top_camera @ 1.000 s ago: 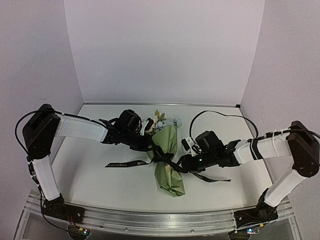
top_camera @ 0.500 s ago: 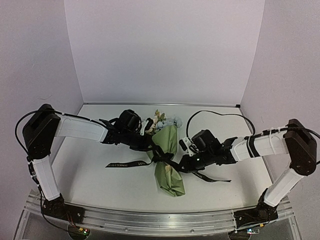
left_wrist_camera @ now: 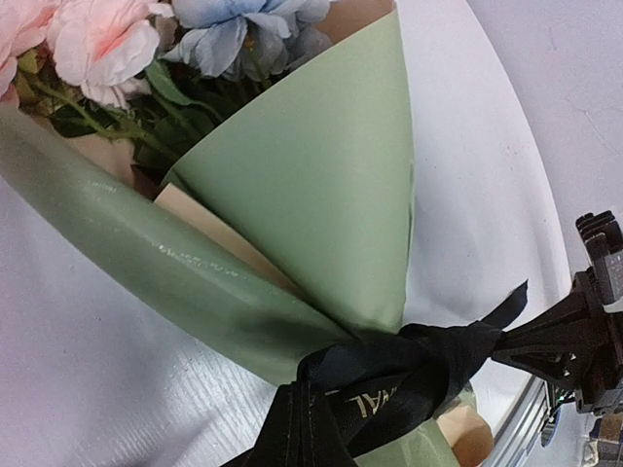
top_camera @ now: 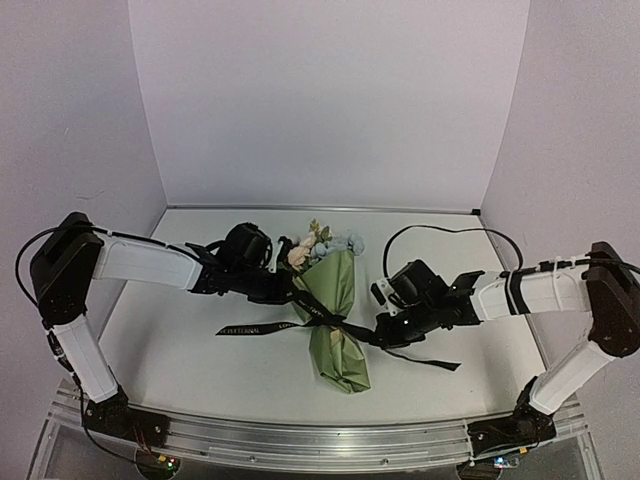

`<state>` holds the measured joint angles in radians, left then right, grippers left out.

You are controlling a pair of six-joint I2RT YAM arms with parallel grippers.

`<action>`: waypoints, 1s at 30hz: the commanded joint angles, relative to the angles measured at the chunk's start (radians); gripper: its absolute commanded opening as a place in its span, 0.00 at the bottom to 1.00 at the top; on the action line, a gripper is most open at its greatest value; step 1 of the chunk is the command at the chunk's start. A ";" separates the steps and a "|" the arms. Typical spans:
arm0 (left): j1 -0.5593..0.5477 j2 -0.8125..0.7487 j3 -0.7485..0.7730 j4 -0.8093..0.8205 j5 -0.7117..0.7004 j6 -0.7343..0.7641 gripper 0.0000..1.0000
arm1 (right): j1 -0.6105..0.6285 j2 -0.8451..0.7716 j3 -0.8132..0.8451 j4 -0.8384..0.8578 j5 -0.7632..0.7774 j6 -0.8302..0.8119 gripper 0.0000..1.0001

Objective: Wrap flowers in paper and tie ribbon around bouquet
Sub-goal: Tie the half-tied ribbon around the folded bouquet.

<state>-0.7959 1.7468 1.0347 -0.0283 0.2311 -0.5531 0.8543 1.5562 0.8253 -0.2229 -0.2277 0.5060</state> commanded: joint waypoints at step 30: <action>0.089 -0.266 -0.340 0.023 -0.377 -0.275 0.00 | 0.004 -0.022 0.057 -0.284 0.298 0.034 0.00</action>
<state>-0.7593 1.5330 0.7392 -0.0148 -0.1050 -0.7831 0.8547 1.5452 0.8537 -0.4034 -0.0167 0.5285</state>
